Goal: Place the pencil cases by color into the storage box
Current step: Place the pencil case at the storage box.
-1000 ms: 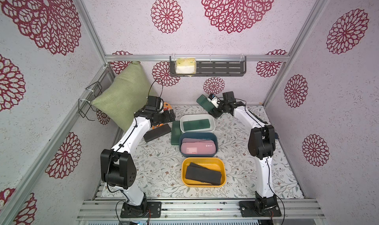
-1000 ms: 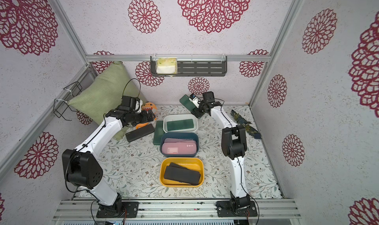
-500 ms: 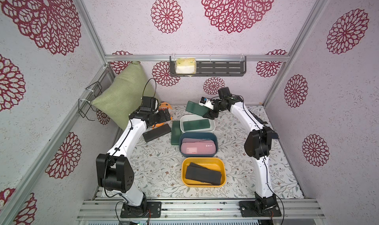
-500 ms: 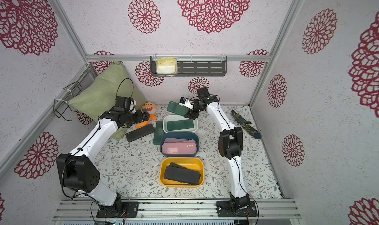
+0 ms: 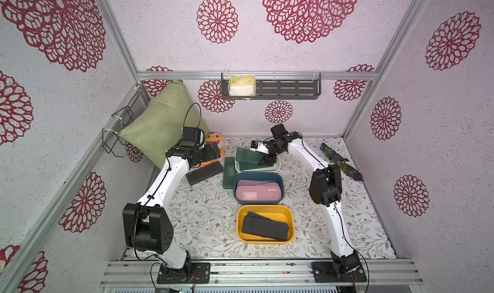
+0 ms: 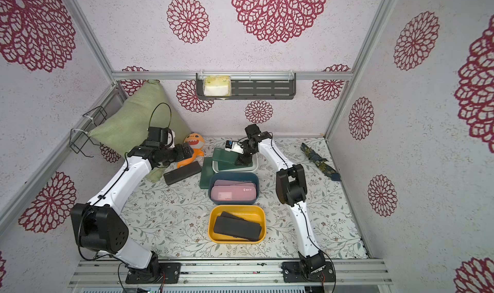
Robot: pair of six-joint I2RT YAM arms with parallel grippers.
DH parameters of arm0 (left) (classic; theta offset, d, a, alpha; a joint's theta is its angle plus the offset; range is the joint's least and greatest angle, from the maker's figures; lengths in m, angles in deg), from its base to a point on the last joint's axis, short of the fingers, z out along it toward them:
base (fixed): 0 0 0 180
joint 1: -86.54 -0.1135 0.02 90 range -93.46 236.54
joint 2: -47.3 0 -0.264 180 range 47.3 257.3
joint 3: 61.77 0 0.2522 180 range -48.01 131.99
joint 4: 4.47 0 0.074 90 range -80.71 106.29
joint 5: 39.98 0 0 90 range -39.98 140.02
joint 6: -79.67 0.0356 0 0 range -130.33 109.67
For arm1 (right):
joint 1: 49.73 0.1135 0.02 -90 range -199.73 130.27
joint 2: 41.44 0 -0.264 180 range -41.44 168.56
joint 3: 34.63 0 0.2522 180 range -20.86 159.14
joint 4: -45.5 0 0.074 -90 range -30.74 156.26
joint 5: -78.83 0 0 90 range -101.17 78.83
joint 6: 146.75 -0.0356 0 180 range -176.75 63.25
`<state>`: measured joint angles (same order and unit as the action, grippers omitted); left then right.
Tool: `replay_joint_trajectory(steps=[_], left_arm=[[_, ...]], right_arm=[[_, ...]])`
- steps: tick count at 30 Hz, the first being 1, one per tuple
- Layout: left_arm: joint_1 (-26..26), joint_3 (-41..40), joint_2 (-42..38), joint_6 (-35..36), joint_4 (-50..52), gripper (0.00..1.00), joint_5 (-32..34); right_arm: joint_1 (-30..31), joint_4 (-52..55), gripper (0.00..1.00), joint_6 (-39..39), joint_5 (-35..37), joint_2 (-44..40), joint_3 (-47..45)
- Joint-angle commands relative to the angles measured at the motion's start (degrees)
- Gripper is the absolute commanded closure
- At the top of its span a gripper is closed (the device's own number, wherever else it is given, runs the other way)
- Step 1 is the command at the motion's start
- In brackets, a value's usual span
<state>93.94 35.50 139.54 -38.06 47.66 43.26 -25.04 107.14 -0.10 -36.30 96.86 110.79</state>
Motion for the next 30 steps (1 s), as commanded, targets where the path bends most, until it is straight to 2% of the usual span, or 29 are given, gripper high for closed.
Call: replay_joint_trajectory(steps=[1, 9, 20, 30], left_arm=[[-0.5, -0.4, -2.5, 0.1, -0.9, 0.03, 0.5], [-0.6, -0.1, -2.4, 0.4, -0.5, 0.03, 0.3], [-0.6, 0.0, -2.1, 0.8, 0.0, 0.03, -0.4], [-0.6, 0.0, -1.2, 1.3, 0.6, 0.03, -0.5]], right_arm=[[-0.3, 0.7, 0.46, 2.9, 0.9, -0.4, 0.2], [-0.3, 1.7, 0.46, 6.4, 4.9, 0.5, -1.4], [-0.2, 0.6, 0.46, 7.3, 5.6, 2.7, -1.5], [0.3, -0.6, 0.36, 7.9, 8.0, 4.0, -3.2]])
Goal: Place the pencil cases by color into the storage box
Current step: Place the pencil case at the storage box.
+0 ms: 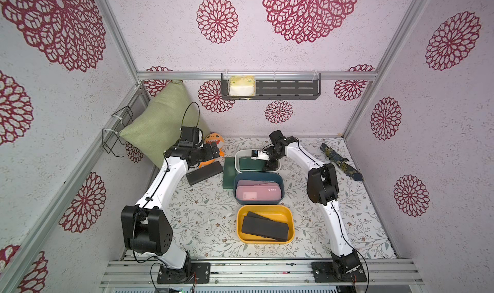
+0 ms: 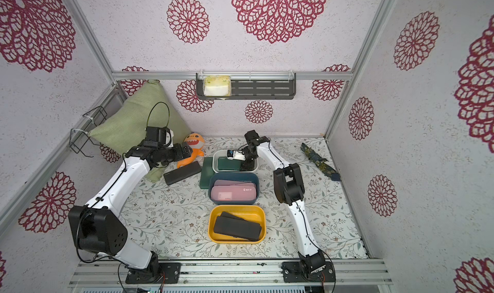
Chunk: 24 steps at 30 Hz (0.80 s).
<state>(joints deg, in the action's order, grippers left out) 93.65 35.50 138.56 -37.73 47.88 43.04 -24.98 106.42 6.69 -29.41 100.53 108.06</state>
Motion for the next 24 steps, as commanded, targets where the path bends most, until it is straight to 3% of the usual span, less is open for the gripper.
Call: replay_joint_trajectory(steps=[1, 10, 24], left_arm=[[-0.3, 0.0, -0.2, 1.1, 0.5, 0.03, -0.3], [-0.3, 0.2, 0.2, 1.6, 1.4, 0.03, -0.2], [-0.3, 2.3, 4.1, 2.6, 7.7, 0.03, 5.2]], right_arm=[[0.4, 0.1, 0.35, 1.1, 1.3, 0.4, -0.6], [0.4, -0.7, 0.17, 1.2, 2.3, 0.0, -1.1], [0.9, -1.9, 0.08, 0.4, 3.0, -3.9, -1.6]])
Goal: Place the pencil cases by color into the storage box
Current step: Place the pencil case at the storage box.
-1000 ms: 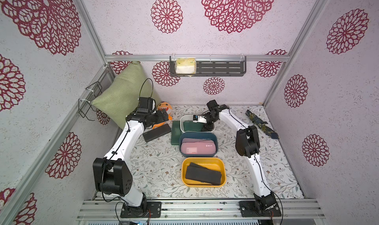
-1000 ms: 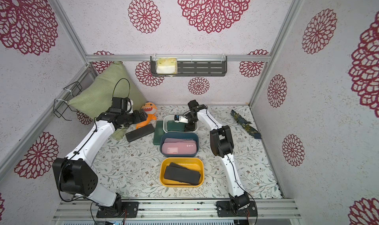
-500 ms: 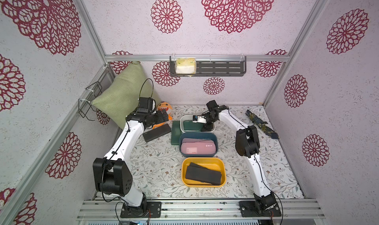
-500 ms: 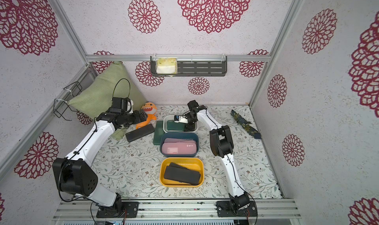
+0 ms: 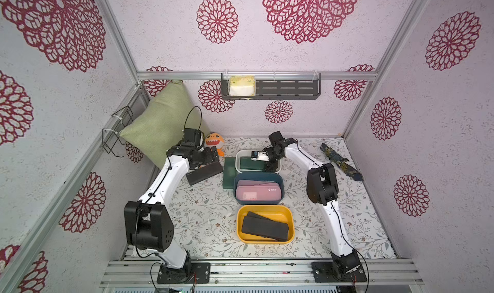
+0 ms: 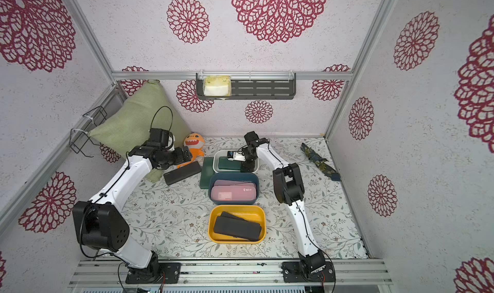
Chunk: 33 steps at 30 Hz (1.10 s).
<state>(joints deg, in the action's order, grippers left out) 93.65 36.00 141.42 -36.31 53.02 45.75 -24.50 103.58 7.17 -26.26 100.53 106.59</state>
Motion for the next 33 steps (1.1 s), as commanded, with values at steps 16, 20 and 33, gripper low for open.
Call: replay_joint_trajectory(steps=[16, 20, 33], left_arm=[[-0.3, 5.8, 8.8, 16.2, 6.7, 0.03, 9.0], [-0.3, 6.9, 10.4, 22.9, 5.9, 0.03, 6.3], [-2.5, 1.3, 12.7, 52.7, -1.3, 0.03, -6.9]], right_arm=[[1.6, 3.1, 0.03, -1.1, -1.5, -7.7, 2.3], [1.7, 4.4, 0.02, -1.2, -2.0, -8.8, 2.6], [1.7, 4.8, 0.01, -2.3, -1.6, -12.0, -0.4]])
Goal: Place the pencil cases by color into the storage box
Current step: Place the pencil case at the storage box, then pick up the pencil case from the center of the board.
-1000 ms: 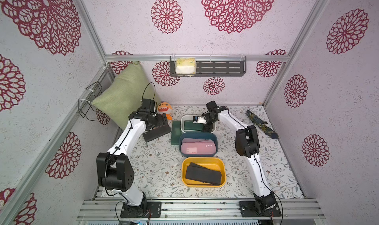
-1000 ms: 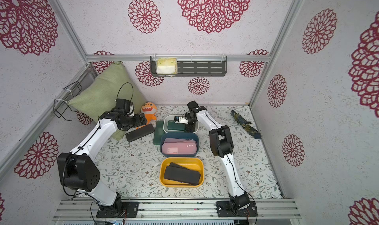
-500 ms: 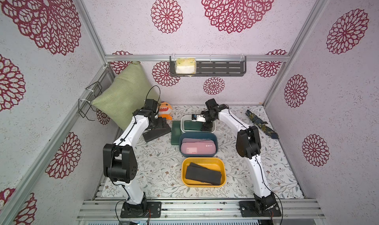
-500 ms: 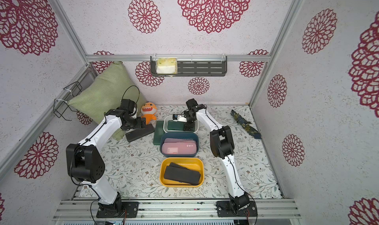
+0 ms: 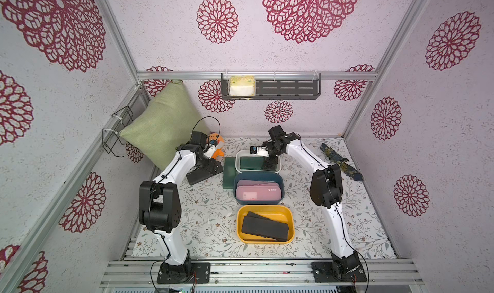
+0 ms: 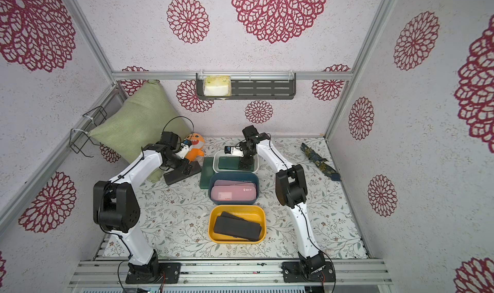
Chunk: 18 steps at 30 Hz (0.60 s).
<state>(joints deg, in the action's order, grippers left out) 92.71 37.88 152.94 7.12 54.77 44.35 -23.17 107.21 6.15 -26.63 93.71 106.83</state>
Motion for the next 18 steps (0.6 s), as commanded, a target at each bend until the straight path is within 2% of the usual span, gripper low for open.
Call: replay_joint_trajectory(steps=[1, 7, 12, 18], left_arm=[[-2.2, -0.3, 1.5, 10.1, -3.1, 0.03, -6.7], [-5.8, 6.7, 6.3, 11.6, 1.1, 0.02, -10.8], [-6.2, 13.2, 15.4, 12.6, 6.7, 0.03, -8.0], [-6.2, 14.1, 18.4, 11.1, 3.8, 0.03, -3.8]], right_arm=[[0.3, 0.9, 0.01, -1.3, -0.9, -5.4, -1.3], [0.2, 0.3, 0.01, -1.3, 0.2, -6.6, -4.5], [0.2, -0.5, 0.01, -1.4, 0.7, -7.6, -6.7], [0.2, -1.1, 0.01, -1.6, 1.1, -8.5, -8.4]])
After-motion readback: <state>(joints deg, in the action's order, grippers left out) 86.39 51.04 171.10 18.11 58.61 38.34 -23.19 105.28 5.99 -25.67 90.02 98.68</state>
